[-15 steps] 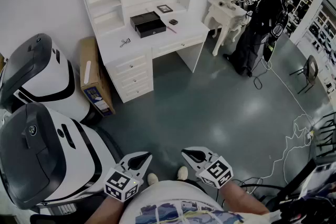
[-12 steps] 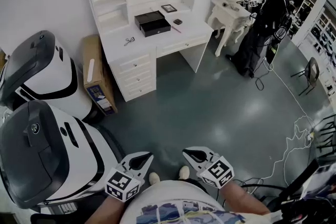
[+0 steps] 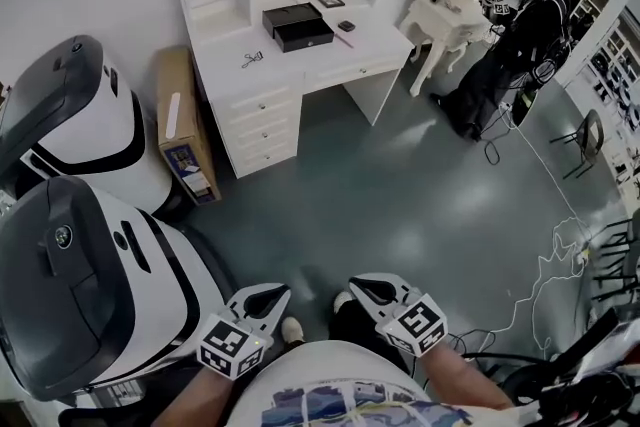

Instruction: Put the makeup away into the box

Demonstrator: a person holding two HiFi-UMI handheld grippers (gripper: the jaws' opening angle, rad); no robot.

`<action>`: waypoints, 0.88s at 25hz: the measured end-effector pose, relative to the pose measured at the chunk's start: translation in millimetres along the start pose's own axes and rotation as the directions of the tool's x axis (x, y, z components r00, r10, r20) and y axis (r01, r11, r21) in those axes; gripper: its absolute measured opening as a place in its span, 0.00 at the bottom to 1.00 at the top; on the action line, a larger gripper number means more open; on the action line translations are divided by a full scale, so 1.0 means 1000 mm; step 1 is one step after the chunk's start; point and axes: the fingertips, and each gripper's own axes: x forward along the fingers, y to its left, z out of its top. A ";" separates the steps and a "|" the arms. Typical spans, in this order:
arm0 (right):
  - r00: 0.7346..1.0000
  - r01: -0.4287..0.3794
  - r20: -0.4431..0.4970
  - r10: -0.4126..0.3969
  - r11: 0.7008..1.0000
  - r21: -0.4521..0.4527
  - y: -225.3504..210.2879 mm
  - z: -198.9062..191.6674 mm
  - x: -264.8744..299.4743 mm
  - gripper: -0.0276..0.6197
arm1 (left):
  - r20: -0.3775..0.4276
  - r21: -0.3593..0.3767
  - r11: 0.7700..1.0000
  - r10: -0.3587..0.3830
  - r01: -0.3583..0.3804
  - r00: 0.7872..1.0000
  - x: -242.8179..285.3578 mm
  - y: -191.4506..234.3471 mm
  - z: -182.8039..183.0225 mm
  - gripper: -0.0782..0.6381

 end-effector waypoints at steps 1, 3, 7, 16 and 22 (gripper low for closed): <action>1.000 0.003 -0.004 -0.003 1.000 0.003 -0.003 -0.001 0.001 0.08 | -0.002 -0.002 1.000 -0.004 0.004 1.000 0.003 0.002 0.000 0.13; 1.000 0.014 -0.008 -0.014 1.000 0.016 -0.013 0.000 0.004 0.08 | -0.006 -0.002 1.000 -0.009 0.009 1.000 0.013 0.008 0.001 0.13; 1.000 0.013 -0.002 -0.013 0.999 0.037 -0.049 0.000 0.014 0.08 | -0.015 0.007 1.000 -0.008 0.008 1.000 0.041 0.020 0.013 0.13; 0.998 -0.021 0.052 0.020 0.999 0.030 -0.166 0.035 0.043 0.08 | -0.029 0.051 0.998 0.049 -0.047 0.998 0.132 0.059 0.086 0.13; 0.996 -0.061 0.071 0.060 0.998 0.010 -0.233 0.046 0.049 0.09 | -0.031 0.057 0.995 0.082 -0.081 0.996 0.186 0.074 0.123 0.13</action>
